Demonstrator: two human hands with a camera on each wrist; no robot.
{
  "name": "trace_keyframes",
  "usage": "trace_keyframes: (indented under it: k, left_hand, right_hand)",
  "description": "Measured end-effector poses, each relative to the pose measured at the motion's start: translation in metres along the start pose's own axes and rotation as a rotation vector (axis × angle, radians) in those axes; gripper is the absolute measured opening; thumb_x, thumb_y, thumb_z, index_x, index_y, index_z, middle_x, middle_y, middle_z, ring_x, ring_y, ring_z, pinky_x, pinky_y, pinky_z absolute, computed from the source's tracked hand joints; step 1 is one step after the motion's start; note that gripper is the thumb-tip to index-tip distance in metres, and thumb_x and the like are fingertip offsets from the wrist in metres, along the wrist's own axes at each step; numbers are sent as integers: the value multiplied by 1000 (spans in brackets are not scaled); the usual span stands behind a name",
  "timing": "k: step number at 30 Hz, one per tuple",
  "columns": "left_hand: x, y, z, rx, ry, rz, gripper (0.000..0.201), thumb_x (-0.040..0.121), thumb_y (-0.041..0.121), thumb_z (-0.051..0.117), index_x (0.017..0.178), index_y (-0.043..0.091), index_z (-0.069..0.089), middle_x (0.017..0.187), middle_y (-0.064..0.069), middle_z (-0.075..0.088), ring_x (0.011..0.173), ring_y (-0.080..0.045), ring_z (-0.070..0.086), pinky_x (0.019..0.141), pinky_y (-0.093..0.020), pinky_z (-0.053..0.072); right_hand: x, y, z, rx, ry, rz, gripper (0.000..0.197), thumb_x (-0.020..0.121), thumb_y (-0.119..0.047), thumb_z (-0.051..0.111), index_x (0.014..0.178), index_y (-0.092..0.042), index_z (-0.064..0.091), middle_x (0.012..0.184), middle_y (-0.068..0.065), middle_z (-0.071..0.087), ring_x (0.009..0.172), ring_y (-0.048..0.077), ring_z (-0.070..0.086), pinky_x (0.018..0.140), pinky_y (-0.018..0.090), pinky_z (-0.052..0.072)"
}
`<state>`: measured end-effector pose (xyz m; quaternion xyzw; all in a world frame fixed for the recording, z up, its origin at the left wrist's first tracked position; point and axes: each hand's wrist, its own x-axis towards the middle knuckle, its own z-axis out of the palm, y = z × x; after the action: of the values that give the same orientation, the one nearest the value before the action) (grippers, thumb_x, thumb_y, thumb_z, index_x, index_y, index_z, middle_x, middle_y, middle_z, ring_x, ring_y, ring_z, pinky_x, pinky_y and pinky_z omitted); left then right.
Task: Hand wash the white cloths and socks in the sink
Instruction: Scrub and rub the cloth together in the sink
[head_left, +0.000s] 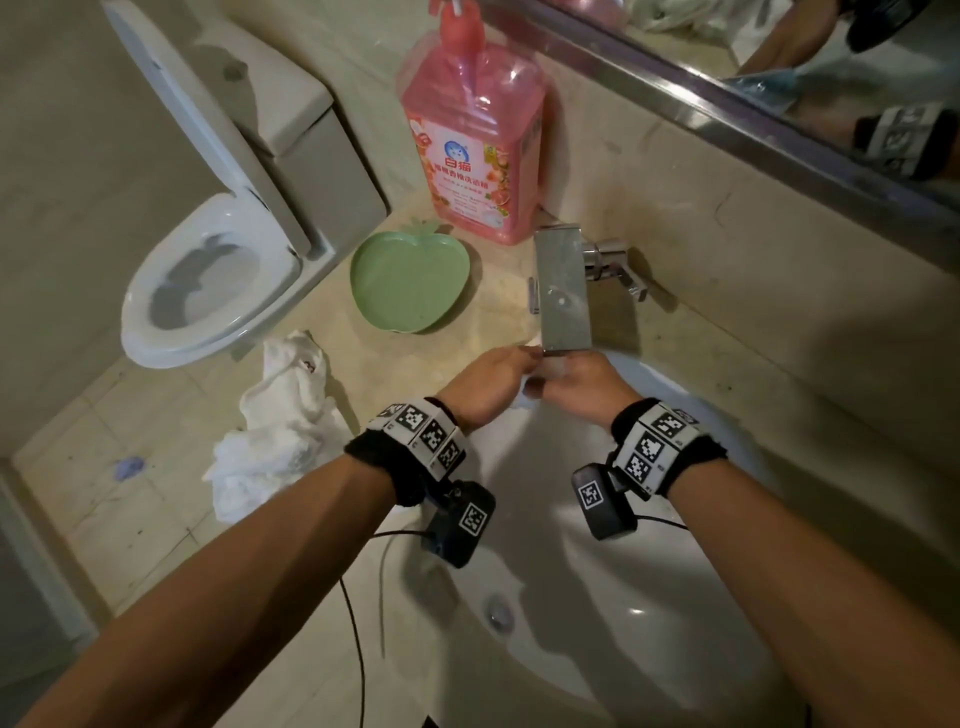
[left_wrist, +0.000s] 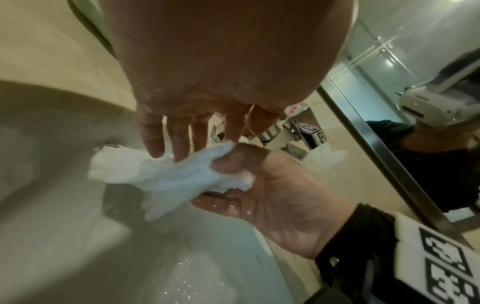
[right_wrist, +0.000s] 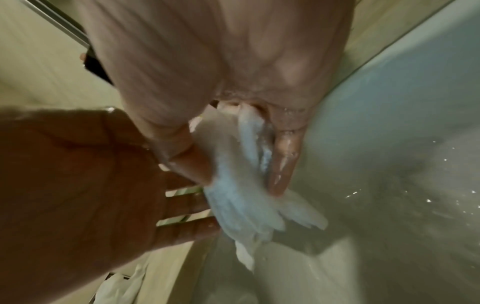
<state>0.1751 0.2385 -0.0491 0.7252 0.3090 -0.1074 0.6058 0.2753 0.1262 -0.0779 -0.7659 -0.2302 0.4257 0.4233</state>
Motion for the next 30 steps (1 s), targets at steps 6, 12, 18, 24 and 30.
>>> trace_keyframes:
  k: [6, 12, 18, 24, 30]
  left_hand:
    - [8, -17, -8, 250, -31, 123, 68, 73, 7, 71, 133, 15, 40, 125, -3, 48, 118, -18, 48, 93, -21, 43]
    - [29, -12, 8, 289, -232, 169, 53, 61, 17, 90, 105, 28, 63, 95, 12, 70, 89, -4, 67, 79, -20, 51]
    - [48, -5, 24, 444, -204, -12, 45, 75, 41, 80, 114, 27, 62, 99, 9, 65, 78, -6, 59, 69, -20, 48]
    - [39, 4, 27, 752, -19, 116, 37, 84, 48, 55, 116, 29, 63, 117, -1, 67, 105, -25, 64, 91, -39, 54]
    - [31, 1, 23, 1038, 84, 339, 32, 84, 20, 63, 115, 12, 63, 113, -16, 64, 94, -37, 64, 71, -35, 49]
  right_hand:
    - [-7, 3, -23, -17, 67, 77, 41, 81, 6, 52, 112, -16, 69, 109, 7, 72, 102, 26, 67, 85, 42, 59]
    - [-12, 5, -34, 7, 56, -9, 35, 83, 4, 62, 101, -25, 69, 98, 1, 74, 94, 21, 69, 80, 40, 60]
    - [-17, 20, -57, 1, 41, -56, 43, 75, 5, 67, 73, -38, 64, 88, -7, 66, 81, 18, 62, 60, 25, 50]
    - [-19, 33, -69, 166, -155, 238, 58, 63, -20, 89, 109, -25, 55, 124, 2, 56, 109, 27, 64, 84, 46, 61]
    - [-10, 17, -36, -114, -195, 167, 46, 66, -26, 84, 107, -23, 62, 99, -4, 69, 89, 15, 69, 68, 31, 60]
